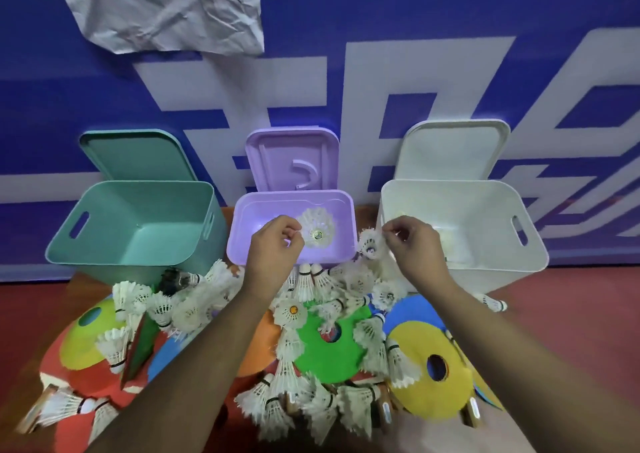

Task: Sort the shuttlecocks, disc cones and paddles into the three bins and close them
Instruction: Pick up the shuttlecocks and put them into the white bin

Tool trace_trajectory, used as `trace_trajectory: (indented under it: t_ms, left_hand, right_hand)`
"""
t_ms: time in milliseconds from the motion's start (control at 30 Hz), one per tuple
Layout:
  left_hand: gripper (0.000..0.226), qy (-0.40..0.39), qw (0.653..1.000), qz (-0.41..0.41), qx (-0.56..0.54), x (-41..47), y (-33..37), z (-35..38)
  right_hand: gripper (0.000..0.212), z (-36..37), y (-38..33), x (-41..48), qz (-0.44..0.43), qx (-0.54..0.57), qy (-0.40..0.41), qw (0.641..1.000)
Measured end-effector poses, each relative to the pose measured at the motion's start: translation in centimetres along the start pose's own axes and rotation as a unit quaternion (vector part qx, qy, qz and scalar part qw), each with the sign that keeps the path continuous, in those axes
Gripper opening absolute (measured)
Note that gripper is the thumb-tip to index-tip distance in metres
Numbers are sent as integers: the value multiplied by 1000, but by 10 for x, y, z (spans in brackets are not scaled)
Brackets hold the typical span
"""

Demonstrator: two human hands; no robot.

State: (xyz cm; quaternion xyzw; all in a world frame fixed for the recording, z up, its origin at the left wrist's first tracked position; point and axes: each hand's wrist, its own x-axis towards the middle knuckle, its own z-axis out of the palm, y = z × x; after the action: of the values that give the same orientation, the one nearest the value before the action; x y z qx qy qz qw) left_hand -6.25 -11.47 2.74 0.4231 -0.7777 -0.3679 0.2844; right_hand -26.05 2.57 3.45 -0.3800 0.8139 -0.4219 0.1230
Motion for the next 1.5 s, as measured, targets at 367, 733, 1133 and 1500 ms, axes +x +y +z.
trace_trajectory:
  t_ms: [367,733,1133,1500]
  left_hand:
    - [12,-65,998,13,0,30,107,147]
    - [15,-154,985,29,68,9,73,151]
    - [25,-226,948,57,215,-33,-19,104]
    - [33,-286,920,88,255,-25,-40,112]
  right_hand:
    - [12,-104,103,39,104,-33,57,992]
    - [17,-80,121,13,81,-59,-4,995]
    - [31,5,107,-63,-11,-234,-247,940]
    - [44,41,135,-60,22,-343,-284,895]
